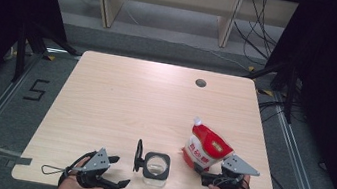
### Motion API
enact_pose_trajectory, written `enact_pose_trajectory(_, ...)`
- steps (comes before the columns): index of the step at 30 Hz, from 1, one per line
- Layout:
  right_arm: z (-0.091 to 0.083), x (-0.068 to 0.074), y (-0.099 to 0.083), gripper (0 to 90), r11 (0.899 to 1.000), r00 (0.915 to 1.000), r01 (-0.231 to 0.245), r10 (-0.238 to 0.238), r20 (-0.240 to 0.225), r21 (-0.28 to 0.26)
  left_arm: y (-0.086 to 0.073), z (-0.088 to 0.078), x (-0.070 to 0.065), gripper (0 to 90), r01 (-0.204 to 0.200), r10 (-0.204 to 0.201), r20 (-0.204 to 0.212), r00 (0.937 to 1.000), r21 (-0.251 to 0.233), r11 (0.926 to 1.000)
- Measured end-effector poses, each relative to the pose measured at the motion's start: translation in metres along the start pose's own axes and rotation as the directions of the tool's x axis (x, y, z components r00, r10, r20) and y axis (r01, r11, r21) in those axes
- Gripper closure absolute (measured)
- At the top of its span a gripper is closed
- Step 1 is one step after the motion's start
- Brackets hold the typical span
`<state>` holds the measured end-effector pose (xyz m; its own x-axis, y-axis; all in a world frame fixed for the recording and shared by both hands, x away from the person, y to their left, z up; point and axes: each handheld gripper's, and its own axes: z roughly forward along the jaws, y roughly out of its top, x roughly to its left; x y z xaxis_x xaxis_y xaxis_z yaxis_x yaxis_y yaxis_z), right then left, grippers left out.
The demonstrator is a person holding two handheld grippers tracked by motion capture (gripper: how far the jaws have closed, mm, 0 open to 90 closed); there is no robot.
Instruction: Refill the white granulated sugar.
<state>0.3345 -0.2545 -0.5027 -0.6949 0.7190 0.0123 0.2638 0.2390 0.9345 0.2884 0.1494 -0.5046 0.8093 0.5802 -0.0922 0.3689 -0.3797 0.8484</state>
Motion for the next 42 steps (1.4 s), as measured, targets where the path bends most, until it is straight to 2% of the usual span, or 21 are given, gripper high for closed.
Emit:
enact_pose_trajectory(4,0.002,0.003,0.000,16.8,0.998,0.9981,-0.060,0.060,-0.017,0.010,0.000,0.000,0.001,15.7,-0.002,0.002,-0.007,1.0000,0.007,1.0000)
enact_pose_trajectory(5,0.003,0.001,0.000,16.8,0.999,0.9994,-0.033,0.034,-0.010,0.011,0.000,0.000,0.001,15.7,0.002,-0.002,-0.006,1.0000,0.003,1.0000)
enact_pose_trajectory(8,0.006,0.001,0.000,17.5,0.999,0.9985,-0.051,0.052,-0.018,0.007,0.000,0.000,0.001,15.7,0.004,-0.004,-0.006,1.0000,0.000,1.0000)
enact_pose_trajectory(9,0.009,-0.001,0.000,18.0,1.000,0.9998,-0.010,0.009,-0.017,-0.014,0.000,0.000,0.001,15.7,0.004,-0.004,-0.004,1.0000,0.002,1.0000)
enact_pose_trajectory(11,0.010,0.002,0.000,18.7,0.998,0.9978,-0.063,0.063,-0.023,0.003,0.000,0.000,0.000,15.7,0.010,-0.010,0.000,1.0000,-0.003,0.9999)
enact_pose_trajectory(14,0.015,0.000,-0.002,18.9,0.999,0.9975,-0.044,0.044,-0.054,0.007,0.000,0.000,0.001,15.7,0.012,-0.012,0.000,0.9999,-0.007,0.9999)
enact_pose_trajectory(21,0.022,-0.003,-0.003,19.8,1.000,0.9990,-0.030,0.030,-0.033,-0.007,0.000,0.000,0.000,15.9,0.005,-0.005,0.004,1.0000,-0.001,1.0000)
enact_pose_trajectory(22,0.022,-0.001,-0.003,20.3,0.998,0.9979,-0.055,0.055,-0.035,-0.002,0.000,0.001,0.000,15.9,0.007,-0.007,0.004,1.0000,-0.002,1.0000)
enact_pose_trajectory(23,0.024,-0.004,-0.003,20.5,1.000,0.9985,-0.018,0.018,-0.051,-0.001,0.000,0.001,0.000,15.9,0.012,-0.012,0.004,0.9999,-0.005,0.9999)
enact_pose_trajectory(25,0.025,-0.002,-0.003,20.8,1.000,0.9979,-0.024,0.024,-0.060,0.001,0.000,0.000,0.001,15.9,-0.006,0.006,-0.003,1.0000,0.009,0.9999)
enact_pose_trajectory(26,0.027,-0.003,-0.004,21.1,1.000,0.9993,-0.012,0.012,-0.035,-0.003,-0.001,0.001,-0.002,15.9,0.030,-0.030,-0.005,0.9995,-0.004,0.9995)
enact_pose_trajectory(27,0.027,-0.003,-0.004,21.1,1.000,0.9993,-0.012,0.012,-0.035,-0.003,-0.001,0.001,-0.002,15.9,0.027,-0.027,-0.005,0.9996,0.000,0.9996)
enact_pose_trajectory(28,0.027,-0.001,-0.003,21.9,0.999,0.9978,-0.050,0.050,-0.044,0.013,0.000,0.001,0.000,15.9,0.012,-0.012,0.002,0.9999,-0.007,0.9999)
enact_pose_trajectory(31,0.027,0.001,-0.003,22.4,0.998,0.9967,-0.064,0.064,-0.050,0.005,0.000,0.001,0.000,15.9,0.005,-0.005,0.000,1.0000,-0.003,1.0000)
enact_pose_trajectory(32,0.029,0.000,-0.002,23.4,1.000,0.9980,-0.029,0.029,-0.056,0.002,-0.001,0.001,-0.002,16.0,0.026,-0.026,-0.006,0.9996,-0.002,0.9997)
enact_pose_trajectory(33,0.028,0.001,-0.002,23.5,0.999,0.9978,-0.041,0.042,-0.051,0.020,-0.001,0.001,-0.002,16.0,0.026,-0.026,-0.006,0.9996,-0.002,0.9997)
enact_pose_trajectory(34,0.028,0.001,-0.002,23.5,0.999,0.9978,-0.041,0.042,-0.051,0.020,0.000,0.001,0.001,16.0,-0.001,0.001,-0.003,1.0000,0.003,1.0000)
enact_pose_trajectory(35,0.030,-0.001,-0.001,23.6,1.000,0.9988,-0.003,0.003,-0.049,0.009,0.000,0.001,0.000,16.0,0.011,-0.011,0.000,0.9999,-0.005,0.9999)
enact_pose_trajectory(36,0.030,0.001,-0.001,23.9,0.999,0.9985,-0.025,0.026,-0.049,0.019,0.000,0.001,0.000,16.0,0.009,-0.009,-0.001,1.0000,-0.005,0.9999)
enact_pose_trajectory(40,0.034,-0.003,0.000,26.4,1.000,0.9981,0.023,-0.023,-0.057,0.004,0.000,0.000,0.001,16.0,-0.007,0.007,-0.004,1.0000,0.008,0.9999)
enact_pose_trajectory(42,0.034,0.000,-0.001,26.9,1.000,0.9983,0.001,-0.001,-0.058,0.016,0.000,0.001,0.000,16.0,0.006,-0.006,0.002,1.0000,-0.002,1.0000)
